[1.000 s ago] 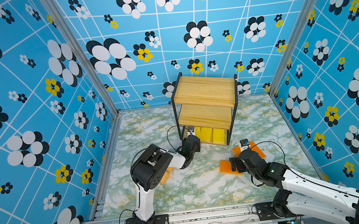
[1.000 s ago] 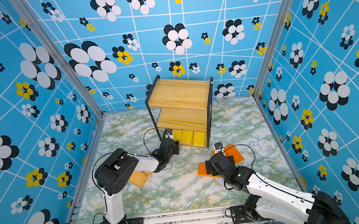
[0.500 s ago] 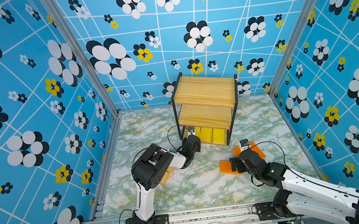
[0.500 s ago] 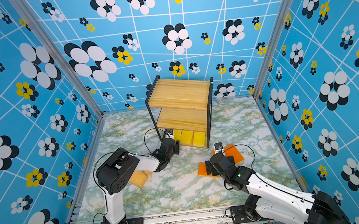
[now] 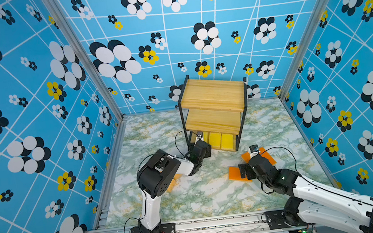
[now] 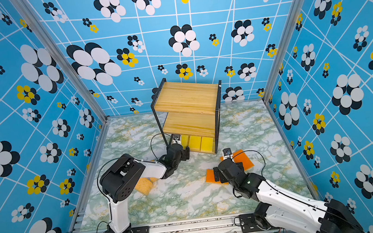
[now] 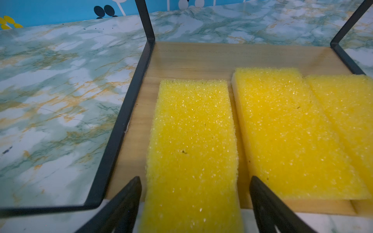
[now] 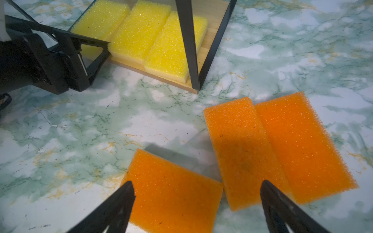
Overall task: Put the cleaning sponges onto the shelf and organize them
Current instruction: 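Lower the yellow sponge beside the other two and open the left gripper, then draw the left gripper back out of the shelf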
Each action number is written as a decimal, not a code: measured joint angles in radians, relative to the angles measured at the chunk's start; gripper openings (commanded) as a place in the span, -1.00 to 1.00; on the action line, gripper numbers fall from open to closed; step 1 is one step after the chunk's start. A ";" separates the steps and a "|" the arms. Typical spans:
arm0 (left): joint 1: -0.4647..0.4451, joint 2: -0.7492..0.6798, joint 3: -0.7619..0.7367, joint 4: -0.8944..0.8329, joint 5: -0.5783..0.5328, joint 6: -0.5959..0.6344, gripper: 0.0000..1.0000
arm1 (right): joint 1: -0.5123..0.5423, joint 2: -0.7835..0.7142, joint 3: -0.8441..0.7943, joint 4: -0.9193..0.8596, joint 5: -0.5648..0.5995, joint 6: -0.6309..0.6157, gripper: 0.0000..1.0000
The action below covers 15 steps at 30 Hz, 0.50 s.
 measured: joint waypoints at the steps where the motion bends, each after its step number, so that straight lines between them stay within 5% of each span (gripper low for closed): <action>1: -0.002 0.000 0.000 -0.001 -0.003 0.000 0.86 | 0.000 -0.002 0.000 0.000 0.000 0.000 0.98; 4: -0.003 0.000 0.000 0.000 -0.011 0.005 1.00 | 0.000 -0.009 0.000 0.000 0.000 0.000 0.99; 15: -0.024 0.000 -0.001 0.026 -0.038 0.008 0.98 | -0.001 -0.021 -0.001 0.000 0.003 0.000 0.99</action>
